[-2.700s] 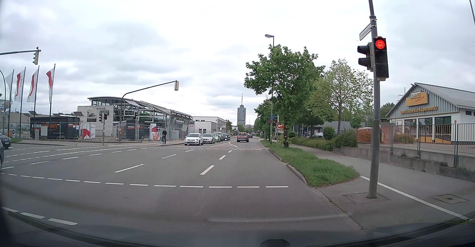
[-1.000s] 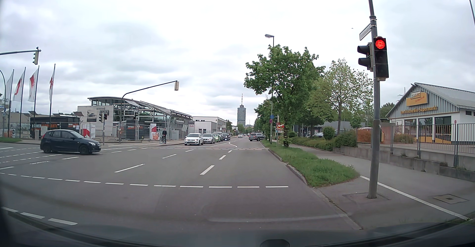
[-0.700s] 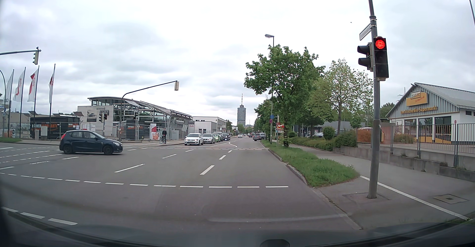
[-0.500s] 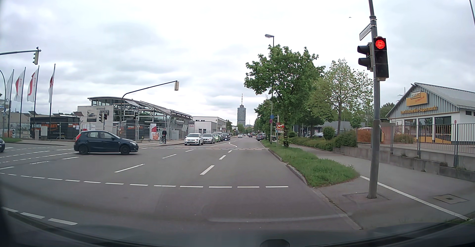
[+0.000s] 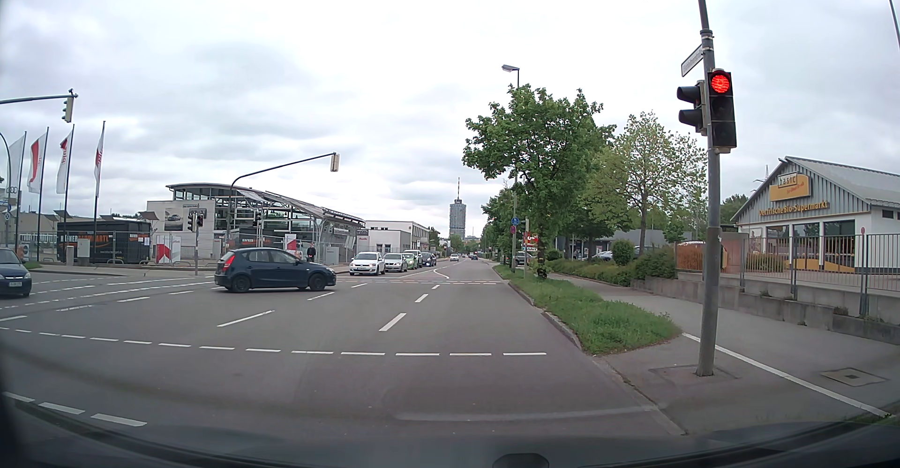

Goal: Follow the waypoints while adhering to traffic rules and regulations

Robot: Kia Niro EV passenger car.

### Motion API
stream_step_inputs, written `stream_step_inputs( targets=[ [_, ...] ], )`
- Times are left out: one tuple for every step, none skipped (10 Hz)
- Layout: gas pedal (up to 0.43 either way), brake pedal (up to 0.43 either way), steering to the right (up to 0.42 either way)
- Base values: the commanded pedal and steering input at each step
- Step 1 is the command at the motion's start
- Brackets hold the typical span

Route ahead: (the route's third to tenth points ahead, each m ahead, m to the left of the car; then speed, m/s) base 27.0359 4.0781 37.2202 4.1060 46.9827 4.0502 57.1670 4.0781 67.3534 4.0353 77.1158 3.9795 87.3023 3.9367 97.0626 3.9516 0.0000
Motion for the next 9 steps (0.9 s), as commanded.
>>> stream_step_inputs(
  targets=[
    [0.000, 0.268, 0.002],
    [0.000, 0.268, 0.002],
    [0.000, 0.268, 0.002],
    [0.000, 0.268, 0.002],
    [0.000, 0.268, 0.002],
    [0.000, 0.268, 0.002],
    [0.000, 0.268, 0.002],
    [0.000, 0.268, 0.002],
    [0.000, 0.268, 0.002]
  ],
)
